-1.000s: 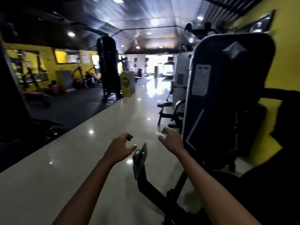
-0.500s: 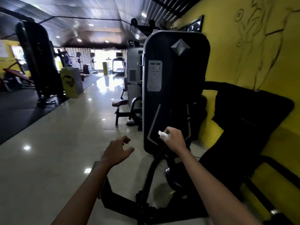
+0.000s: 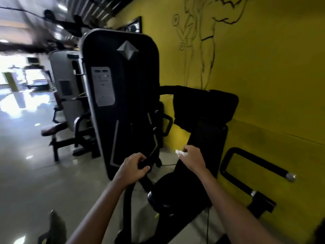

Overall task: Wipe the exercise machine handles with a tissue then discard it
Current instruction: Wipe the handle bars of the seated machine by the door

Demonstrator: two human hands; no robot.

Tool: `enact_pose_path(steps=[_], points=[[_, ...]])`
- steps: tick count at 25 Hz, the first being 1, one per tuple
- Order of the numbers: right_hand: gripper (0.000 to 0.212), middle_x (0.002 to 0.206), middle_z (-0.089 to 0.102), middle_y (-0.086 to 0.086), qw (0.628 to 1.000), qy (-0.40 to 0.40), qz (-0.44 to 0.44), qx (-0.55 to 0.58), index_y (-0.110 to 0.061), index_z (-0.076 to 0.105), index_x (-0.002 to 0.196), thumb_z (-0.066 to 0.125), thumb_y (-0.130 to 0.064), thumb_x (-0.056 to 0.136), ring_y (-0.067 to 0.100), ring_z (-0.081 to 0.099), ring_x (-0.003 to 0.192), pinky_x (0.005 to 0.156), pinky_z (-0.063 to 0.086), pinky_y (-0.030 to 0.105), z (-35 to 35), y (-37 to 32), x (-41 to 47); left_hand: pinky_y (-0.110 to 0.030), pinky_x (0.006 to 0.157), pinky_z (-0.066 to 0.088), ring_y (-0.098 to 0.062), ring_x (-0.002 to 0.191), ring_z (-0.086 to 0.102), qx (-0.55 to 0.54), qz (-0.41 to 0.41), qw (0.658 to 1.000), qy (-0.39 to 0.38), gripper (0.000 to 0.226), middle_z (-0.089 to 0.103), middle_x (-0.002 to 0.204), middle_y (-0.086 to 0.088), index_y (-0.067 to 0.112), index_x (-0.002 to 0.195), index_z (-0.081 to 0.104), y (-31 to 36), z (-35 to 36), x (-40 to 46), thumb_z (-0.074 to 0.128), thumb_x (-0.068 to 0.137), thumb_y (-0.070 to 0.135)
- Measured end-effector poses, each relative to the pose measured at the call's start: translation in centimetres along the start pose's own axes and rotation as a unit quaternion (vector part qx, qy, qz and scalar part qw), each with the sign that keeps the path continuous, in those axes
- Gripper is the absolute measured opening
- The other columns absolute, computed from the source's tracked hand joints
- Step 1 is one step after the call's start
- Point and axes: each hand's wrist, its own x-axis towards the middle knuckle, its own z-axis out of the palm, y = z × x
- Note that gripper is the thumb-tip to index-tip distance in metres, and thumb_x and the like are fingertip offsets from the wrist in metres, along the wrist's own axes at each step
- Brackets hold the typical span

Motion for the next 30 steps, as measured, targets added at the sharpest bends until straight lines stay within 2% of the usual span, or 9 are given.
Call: enact_pose_path(steps=[3, 6, 9, 11, 15, 19, 23, 27, 30], points=[[0.024, 0.078, 0.059, 0.008, 0.998, 0.040, 0.051, -0.009, -0.006, 0.056, 0.079, 0.065, -0.028, 0.081, 0.023, 0.059, 0.071, 0.057, 0.042, 0.030, -0.6, 1.3, -0.4, -0.019, 0.080, 0.044, -0.008, 0.093, 0.058, -0.019, 0.053, 0.997, -0.050, 0.032, 0.062, 0.099, 0.006, 0.019, 0.106, 0.063, -0.4, 1.2, 3.0, 0.073, 0.078, 0.031], [0.023, 0.074, 0.056, 0.005, 0.994, 0.068, 0.088, 0.004, -0.013, 0.049, 0.069, 0.066, -0.022, 0.081, 0.023, 0.058, 0.069, 0.056, 0.043, 0.033, -1.7, 2.8, -1.9, -0.020, 0.085, 0.045, -0.006, 0.095, 0.056, -0.036, 0.089, 0.991, -0.094, 0.035, 0.059, 0.102, 0.007, 0.017, 0.110, 0.061, -0.3, 3.3, 4.3, 0.072, 0.079, 0.030], [0.020, 0.070, 0.050, 0.001, 0.986, 0.110, 0.123, -0.035, -0.010, 0.051, 0.072, 0.065, -0.022, 0.081, 0.015, 0.047, 0.059, 0.051, 0.033, 0.029, -3.8, 4.7, -3.7, -0.026, 0.092, 0.045, -0.011, 0.103, 0.055, -0.076, 0.118, 0.982, -0.129, 0.036, 0.059, 0.108, 0.004, 0.013, 0.112, 0.060, 1.2, 6.1, 5.2, 0.072, 0.081, 0.026], [0.030, 0.063, 0.041, 0.002, 0.979, 0.138, 0.144, -0.046, -0.009, 0.045, 0.068, 0.064, -0.027, 0.083, 0.014, 0.036, 0.053, 0.050, 0.023, 0.028, -5.3, 6.4, -4.7, -0.028, 0.093, 0.045, -0.013, 0.105, 0.054, -0.094, 0.141, 0.973, -0.155, 0.035, 0.058, 0.109, 0.002, 0.012, 0.112, 0.060, 2.7, 7.9, 5.8, 0.071, 0.082, 0.026], [0.047, 0.058, 0.030, 0.003, 0.965, 0.199, 0.166, -0.033, -0.016, 0.029, 0.062, 0.060, -0.042, 0.086, 0.017, 0.029, 0.052, 0.053, 0.021, 0.030, -8.1, 9.7, -5.5, -0.020, 0.087, 0.041, -0.012, 0.104, 0.054, -0.100, 0.201, 0.955, -0.194, 0.038, 0.058, 0.111, 0.001, 0.015, 0.114, 0.058, 5.3, 11.6, 7.6, 0.069, 0.082, 0.032], [0.042, 0.058, 0.036, 0.001, 0.947, 0.244, 0.203, -0.047, -0.012, 0.036, 0.066, 0.064, -0.036, 0.086, 0.017, 0.034, 0.053, 0.050, 0.023, 0.030, -10.1, 12.1, -4.5, -0.020, 0.089, 0.043, -0.009, 0.104, 0.054, -0.093, 0.229, 0.947, -0.207, 0.039, 0.057, 0.111, 0.005, 0.019, 0.115, 0.057, 6.9, 14.6, 9.8, 0.068, 0.082, 0.037], [0.027, 0.062, 0.042, 0.001, 0.947, 0.245, 0.198, -0.062, -0.005, 0.047, 0.077, 0.064, -0.025, 0.085, 0.018, 0.037, 0.057, 0.050, 0.023, 0.030, -10.5, 13.3, -3.5, -0.019, 0.089, 0.042, -0.009, 0.104, 0.054, -0.103, 0.234, 0.945, -0.203, 0.038, 0.056, 0.110, 0.005, 0.018, 0.114, 0.057, 6.8, 16.5, 12.2, 0.068, 0.082, 0.036], [0.035, 0.063, 0.045, 0.004, 0.939, 0.250, 0.227, -0.059, -0.001, 0.049, 0.083, 0.064, -0.033, 0.086, 0.017, 0.036, 0.057, 0.052, 0.025, 0.030, -10.2, 14.7, -2.7, -0.018, 0.088, 0.040, -0.009, 0.106, 0.052, -0.117, 0.238, 0.938, -0.225, 0.040, 0.056, 0.114, 0.003, 0.016, 0.118, 0.057, 6.5, 18.3, 13.6, 0.068, 0.083, 0.034], [0.027, 0.069, 0.052, 0.007, 0.930, 0.250, 0.254, -0.089, -0.005, 0.051, 0.085, 0.064, -0.029, 0.085, 0.021, 0.044, 0.061, 0.055, 0.031, 0.031, -10.4, 15.4, -2.3, -0.018, 0.088, 0.039, -0.010, 0.108, 0.053, -0.124, 0.246, 0.933, -0.232, 0.042, 0.056, 0.115, 0.002, 0.015, 0.119, 0.056, 6.6, 19.4, 15.0, 0.068, 0.083, 0.034]])
